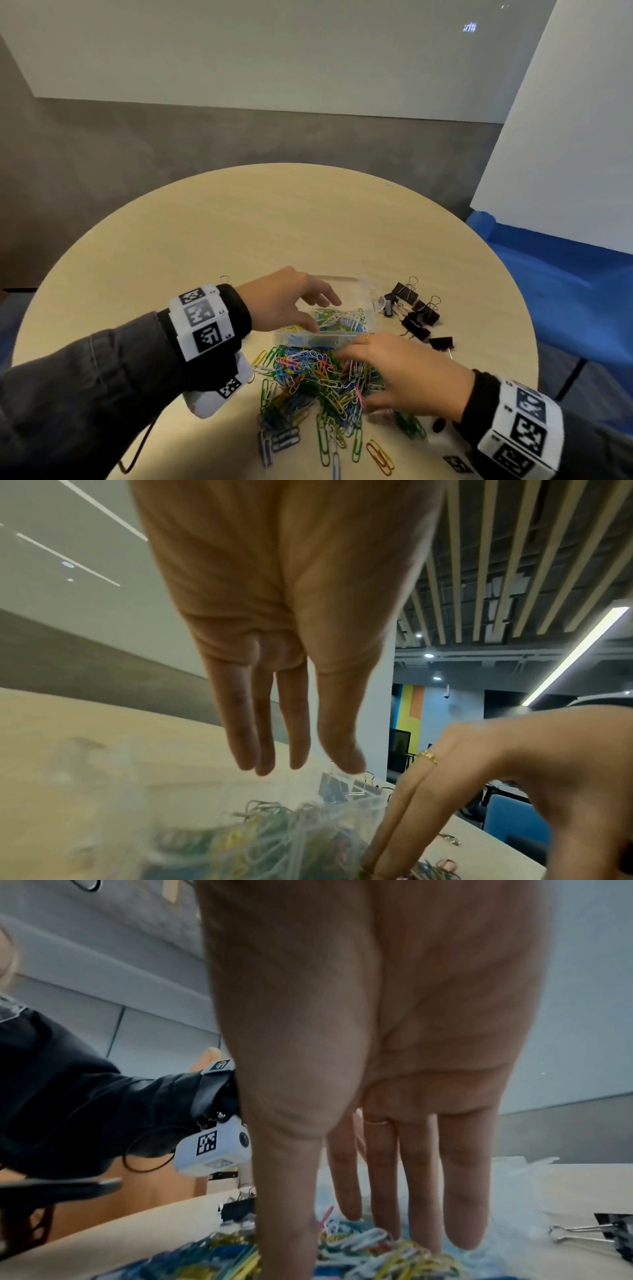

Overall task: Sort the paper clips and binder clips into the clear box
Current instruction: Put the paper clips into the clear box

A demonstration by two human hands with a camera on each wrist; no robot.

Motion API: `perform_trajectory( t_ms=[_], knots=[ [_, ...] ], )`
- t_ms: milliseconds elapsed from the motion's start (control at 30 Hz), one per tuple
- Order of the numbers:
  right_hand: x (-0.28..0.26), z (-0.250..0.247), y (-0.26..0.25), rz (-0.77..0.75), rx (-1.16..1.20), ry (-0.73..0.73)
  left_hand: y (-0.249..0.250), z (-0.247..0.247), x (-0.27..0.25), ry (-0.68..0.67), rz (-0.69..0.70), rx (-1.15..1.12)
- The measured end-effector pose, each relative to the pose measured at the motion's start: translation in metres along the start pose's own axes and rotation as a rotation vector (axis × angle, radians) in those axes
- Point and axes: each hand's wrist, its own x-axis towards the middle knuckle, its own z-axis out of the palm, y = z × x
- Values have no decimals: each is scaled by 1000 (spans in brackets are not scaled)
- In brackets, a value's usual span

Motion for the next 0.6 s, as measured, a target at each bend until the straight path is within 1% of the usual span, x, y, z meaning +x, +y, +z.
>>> perform_trajectory(
  t_ms=[100,200,233,300,400,600],
  knots=[
    [4,3,-5,-18,-45,-14,-12,-2,-18,65,4,-3],
    [10,3,-8,-22,-70,25,-23,-2,-39,117,-17,83],
    [12,3,-7,-21,-77,29,-26,0,-47,101,-34,124],
    [16,1,-4,-21,-80,30,-32,7,-61,30,-78,219],
    [16,-6,0,-13,-35,34,-34,15,-78,-51,-119,347],
    [12,-21,10,23,79,21,-37,10,-88,-44,-158,429]
  ],
)
